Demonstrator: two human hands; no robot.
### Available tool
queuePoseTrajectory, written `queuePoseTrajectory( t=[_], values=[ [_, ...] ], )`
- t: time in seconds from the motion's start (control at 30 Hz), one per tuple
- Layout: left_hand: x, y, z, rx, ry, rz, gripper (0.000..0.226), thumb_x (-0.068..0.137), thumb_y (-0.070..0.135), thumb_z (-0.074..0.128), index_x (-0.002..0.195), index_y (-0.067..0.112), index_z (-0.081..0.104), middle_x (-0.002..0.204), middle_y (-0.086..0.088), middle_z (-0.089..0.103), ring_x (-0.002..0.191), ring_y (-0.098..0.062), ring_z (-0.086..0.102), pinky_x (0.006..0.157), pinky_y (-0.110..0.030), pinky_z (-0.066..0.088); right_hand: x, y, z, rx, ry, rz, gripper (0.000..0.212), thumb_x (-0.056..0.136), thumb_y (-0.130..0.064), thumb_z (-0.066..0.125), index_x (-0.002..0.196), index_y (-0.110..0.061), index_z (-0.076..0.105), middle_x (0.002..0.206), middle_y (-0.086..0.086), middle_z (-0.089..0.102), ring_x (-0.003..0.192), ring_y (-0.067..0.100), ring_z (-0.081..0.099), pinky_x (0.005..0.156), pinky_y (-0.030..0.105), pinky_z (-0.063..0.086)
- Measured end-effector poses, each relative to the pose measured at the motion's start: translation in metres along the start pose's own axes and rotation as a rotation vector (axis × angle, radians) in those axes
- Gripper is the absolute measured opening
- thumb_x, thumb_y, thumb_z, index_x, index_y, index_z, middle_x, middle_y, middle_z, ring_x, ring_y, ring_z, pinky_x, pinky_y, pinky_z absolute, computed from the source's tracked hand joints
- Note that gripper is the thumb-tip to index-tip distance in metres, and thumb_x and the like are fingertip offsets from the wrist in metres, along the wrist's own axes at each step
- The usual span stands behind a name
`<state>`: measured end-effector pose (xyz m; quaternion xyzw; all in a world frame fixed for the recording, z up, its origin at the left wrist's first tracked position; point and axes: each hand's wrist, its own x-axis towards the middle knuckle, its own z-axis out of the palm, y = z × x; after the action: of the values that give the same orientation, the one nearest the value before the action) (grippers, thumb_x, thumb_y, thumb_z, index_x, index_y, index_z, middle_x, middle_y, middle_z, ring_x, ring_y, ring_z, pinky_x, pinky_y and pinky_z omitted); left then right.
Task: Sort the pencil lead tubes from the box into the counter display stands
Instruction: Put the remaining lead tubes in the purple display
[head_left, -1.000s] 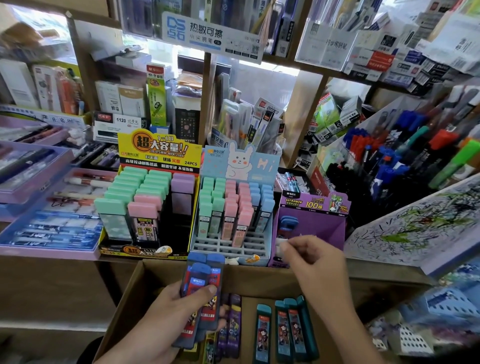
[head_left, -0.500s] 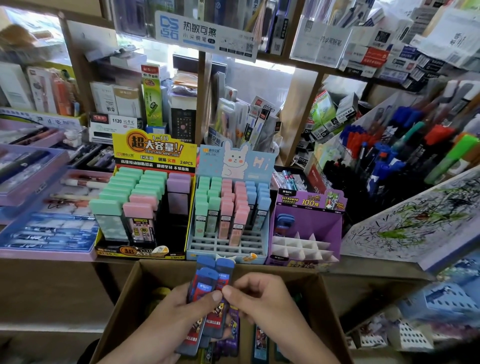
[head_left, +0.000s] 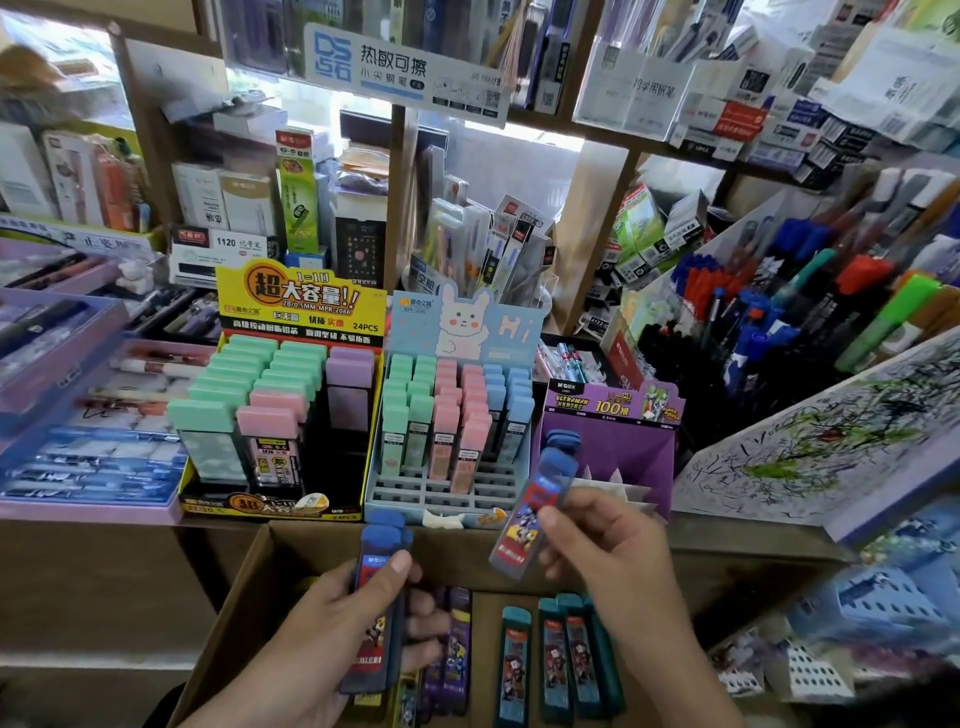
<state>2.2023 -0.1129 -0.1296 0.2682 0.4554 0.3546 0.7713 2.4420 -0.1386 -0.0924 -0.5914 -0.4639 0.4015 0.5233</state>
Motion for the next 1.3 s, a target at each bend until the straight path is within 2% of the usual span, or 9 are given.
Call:
queuePoseTrajectory(
  t=[0.13, 0.3, 0.4, 0.6, 0.8, 0.87, 1.0, 1.13, 1.3],
  values=[
    [0.0, 0.002, 0.002, 0.0, 0.009, -0.005, 0.058, 0.076, 0.038, 0.073, 0.113, -0.006, 0.065, 0.075, -0.022, 0.067, 0.062, -0.033, 0.07, 0.051, -0.034, 0.058, 0.01, -0.006, -0.022, -0.098, 0.127, -0.167, 0.016, 0.092, -0.017, 0.072, 0.094, -0.032, 0.076, 0.081, 0.007, 0.076, 0.07, 0.022, 0.073, 0.064, 0.026, 0.061],
    [0.003, 0.003, -0.001, -0.028, 0.018, -0.036, 0.06, 0.078, 0.044, 0.071, 0.109, -0.007, 0.066, 0.069, -0.02, 0.062, 0.051, -0.029, 0.061, 0.046, -0.033, 0.053, 0.026, -0.007, -0.032, -0.171, 0.217, -0.249, 0.013, 0.094, -0.011, 0.071, 0.095, -0.023, 0.075, 0.082, 0.002, 0.077, 0.074, 0.015, 0.075, 0.068, 0.024, 0.062],
    [0.004, 0.004, -0.003, -0.036, 0.013, -0.052, 0.06, 0.079, 0.045, 0.071, 0.108, -0.007, 0.067, 0.069, -0.021, 0.062, 0.05, -0.03, 0.06, 0.046, -0.033, 0.052, 0.037, -0.005, -0.031, -0.171, 0.246, -0.271, 0.013, 0.094, -0.008, 0.072, 0.096, -0.02, 0.075, 0.083, 0.0, 0.078, 0.076, 0.014, 0.076, 0.071, 0.025, 0.062],
    [0.004, 0.005, -0.004, -0.024, -0.015, -0.08, 0.053, 0.084, 0.037, 0.07, 0.112, -0.008, 0.066, 0.071, -0.023, 0.062, 0.052, -0.031, 0.061, 0.047, -0.034, 0.053, 0.056, 0.005, -0.025, -0.229, 0.242, -0.277, 0.014, 0.095, -0.008, 0.071, 0.094, -0.022, 0.073, 0.084, -0.006, 0.078, 0.078, 0.008, 0.076, 0.072, 0.016, 0.059],
    [0.004, 0.006, -0.005, -0.016, -0.029, -0.082, 0.048, 0.085, 0.034, 0.07, 0.11, -0.007, 0.066, 0.073, -0.023, 0.063, 0.055, -0.032, 0.062, 0.047, -0.034, 0.054, 0.064, 0.016, -0.024, -0.44, 0.242, -0.257, 0.017, 0.094, -0.016, 0.073, 0.091, -0.033, 0.071, 0.083, -0.021, 0.074, 0.079, -0.004, 0.071, 0.07, 0.011, 0.055],
    [0.003, 0.005, -0.005, -0.016, -0.031, -0.079, 0.046, 0.09, 0.033, 0.068, 0.111, -0.007, 0.065, 0.073, -0.023, 0.062, 0.055, -0.032, 0.062, 0.047, -0.035, 0.054, 0.066, 0.019, -0.024, -0.522, 0.26, -0.248, 0.012, 0.094, -0.021, 0.074, 0.092, -0.032, 0.072, 0.078, -0.021, 0.073, 0.08, -0.008, 0.068, 0.067, 0.009, 0.052],
    [0.002, 0.006, -0.003, 0.024, -0.014, -0.061, 0.041, 0.094, 0.032, 0.066, 0.11, -0.006, 0.065, 0.072, -0.021, 0.063, 0.054, -0.031, 0.062, 0.047, -0.033, 0.054, 0.068, 0.023, -0.022, -0.645, 0.257, -0.218, 0.005, 0.096, -0.029, 0.071, 0.094, -0.028, 0.077, 0.079, -0.019, 0.073, 0.08, -0.008, 0.066, 0.066, 0.014, 0.05],
    [0.0, 0.008, -0.001, 0.091, -0.013, -0.033, 0.039, 0.091, 0.025, 0.069, 0.116, -0.004, 0.062, 0.075, -0.02, 0.066, 0.054, -0.028, 0.061, 0.048, -0.033, 0.053, 0.07, 0.021, -0.019, -0.726, 0.282, -0.212, 0.015, 0.096, -0.032, 0.07, 0.084, -0.026, 0.075, 0.069, -0.014, 0.07, 0.065, 0.002, 0.064, 0.059, 0.032, 0.055],
    [-0.004, 0.009, 0.0, 0.139, -0.033, -0.017, 0.036, 0.089, 0.018, 0.072, 0.118, 0.0, 0.061, 0.075, -0.017, 0.067, 0.056, -0.025, 0.062, 0.052, -0.033, 0.054, 0.071, 0.022, -0.018, -0.761, 0.299, -0.231, 0.017, 0.096, -0.032, 0.07, 0.082, -0.025, 0.075, 0.067, -0.013, 0.069, 0.064, 0.002, 0.064, 0.059, 0.035, 0.057]
  ],
)
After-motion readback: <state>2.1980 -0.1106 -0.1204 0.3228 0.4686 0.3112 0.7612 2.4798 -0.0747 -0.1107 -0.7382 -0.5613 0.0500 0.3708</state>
